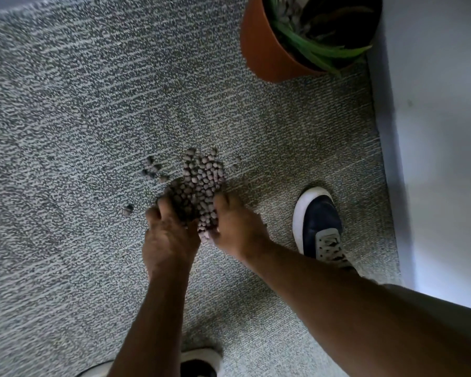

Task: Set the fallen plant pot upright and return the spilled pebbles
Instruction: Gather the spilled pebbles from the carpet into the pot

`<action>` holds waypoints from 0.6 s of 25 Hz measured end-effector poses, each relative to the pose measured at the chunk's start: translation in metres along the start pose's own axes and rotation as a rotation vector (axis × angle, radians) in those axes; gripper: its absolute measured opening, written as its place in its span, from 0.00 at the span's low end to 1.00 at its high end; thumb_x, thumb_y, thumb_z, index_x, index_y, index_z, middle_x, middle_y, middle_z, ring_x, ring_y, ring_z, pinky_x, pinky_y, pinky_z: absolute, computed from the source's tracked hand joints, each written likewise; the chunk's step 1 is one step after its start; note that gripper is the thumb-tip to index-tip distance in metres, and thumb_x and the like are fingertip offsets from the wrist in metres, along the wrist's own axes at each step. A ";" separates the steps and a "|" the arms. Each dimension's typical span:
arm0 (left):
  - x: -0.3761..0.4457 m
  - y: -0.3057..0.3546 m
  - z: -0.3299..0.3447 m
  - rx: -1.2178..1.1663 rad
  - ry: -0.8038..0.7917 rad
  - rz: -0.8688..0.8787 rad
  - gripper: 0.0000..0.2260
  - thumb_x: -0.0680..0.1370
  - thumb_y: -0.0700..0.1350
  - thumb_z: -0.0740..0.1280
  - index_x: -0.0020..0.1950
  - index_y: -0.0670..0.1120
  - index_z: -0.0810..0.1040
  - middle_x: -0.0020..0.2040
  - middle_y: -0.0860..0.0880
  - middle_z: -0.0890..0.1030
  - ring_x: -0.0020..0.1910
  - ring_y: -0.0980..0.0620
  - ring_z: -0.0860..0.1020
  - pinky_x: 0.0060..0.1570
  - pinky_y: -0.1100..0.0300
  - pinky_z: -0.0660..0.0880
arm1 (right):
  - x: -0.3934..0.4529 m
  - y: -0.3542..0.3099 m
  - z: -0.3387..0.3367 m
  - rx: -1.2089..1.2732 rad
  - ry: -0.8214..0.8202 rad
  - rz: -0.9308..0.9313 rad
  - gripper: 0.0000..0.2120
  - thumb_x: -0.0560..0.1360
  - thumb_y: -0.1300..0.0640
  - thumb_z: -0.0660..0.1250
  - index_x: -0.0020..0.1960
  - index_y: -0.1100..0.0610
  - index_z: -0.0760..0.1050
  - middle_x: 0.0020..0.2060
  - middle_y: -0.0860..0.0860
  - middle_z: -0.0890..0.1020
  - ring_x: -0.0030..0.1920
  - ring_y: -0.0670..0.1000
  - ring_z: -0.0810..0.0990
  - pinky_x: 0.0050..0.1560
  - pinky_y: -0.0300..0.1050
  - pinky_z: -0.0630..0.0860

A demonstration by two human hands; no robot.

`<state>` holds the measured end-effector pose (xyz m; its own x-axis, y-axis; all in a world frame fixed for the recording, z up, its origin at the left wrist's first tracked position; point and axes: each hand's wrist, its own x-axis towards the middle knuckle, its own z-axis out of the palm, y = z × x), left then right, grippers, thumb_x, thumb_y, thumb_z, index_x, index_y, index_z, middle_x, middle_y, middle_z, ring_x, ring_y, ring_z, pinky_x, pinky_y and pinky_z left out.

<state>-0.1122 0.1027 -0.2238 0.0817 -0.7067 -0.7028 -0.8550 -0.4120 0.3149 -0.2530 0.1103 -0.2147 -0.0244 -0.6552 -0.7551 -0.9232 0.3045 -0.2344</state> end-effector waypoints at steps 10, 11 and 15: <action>-0.001 -0.008 -0.013 0.056 0.005 0.116 0.11 0.76 0.36 0.65 0.55 0.44 0.82 0.56 0.37 0.77 0.41 0.35 0.80 0.43 0.43 0.79 | 0.001 -0.012 0.002 -0.301 -0.153 -0.335 0.12 0.78 0.63 0.65 0.61 0.61 0.77 0.55 0.59 0.75 0.42 0.54 0.83 0.35 0.43 0.78; -0.002 -0.008 -0.011 0.049 0.027 0.130 0.11 0.75 0.35 0.65 0.53 0.44 0.83 0.55 0.37 0.78 0.37 0.36 0.79 0.42 0.44 0.79 | 0.001 -0.012 0.000 -0.253 -0.159 -0.323 0.12 0.78 0.63 0.66 0.61 0.59 0.78 0.56 0.58 0.76 0.44 0.54 0.83 0.38 0.44 0.79; -0.011 -0.013 -0.006 0.025 0.104 0.195 0.11 0.73 0.34 0.67 0.49 0.48 0.80 0.52 0.41 0.79 0.38 0.36 0.80 0.36 0.49 0.75 | -0.004 0.006 -0.014 -0.131 -0.131 -0.383 0.10 0.77 0.61 0.67 0.59 0.57 0.78 0.56 0.55 0.78 0.49 0.55 0.82 0.44 0.45 0.78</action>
<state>-0.0994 0.1124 -0.2166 -0.0353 -0.8275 -0.5604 -0.8720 -0.2484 0.4218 -0.2634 0.1048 -0.2049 0.3710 -0.6081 -0.7018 -0.8971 -0.0395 -0.4400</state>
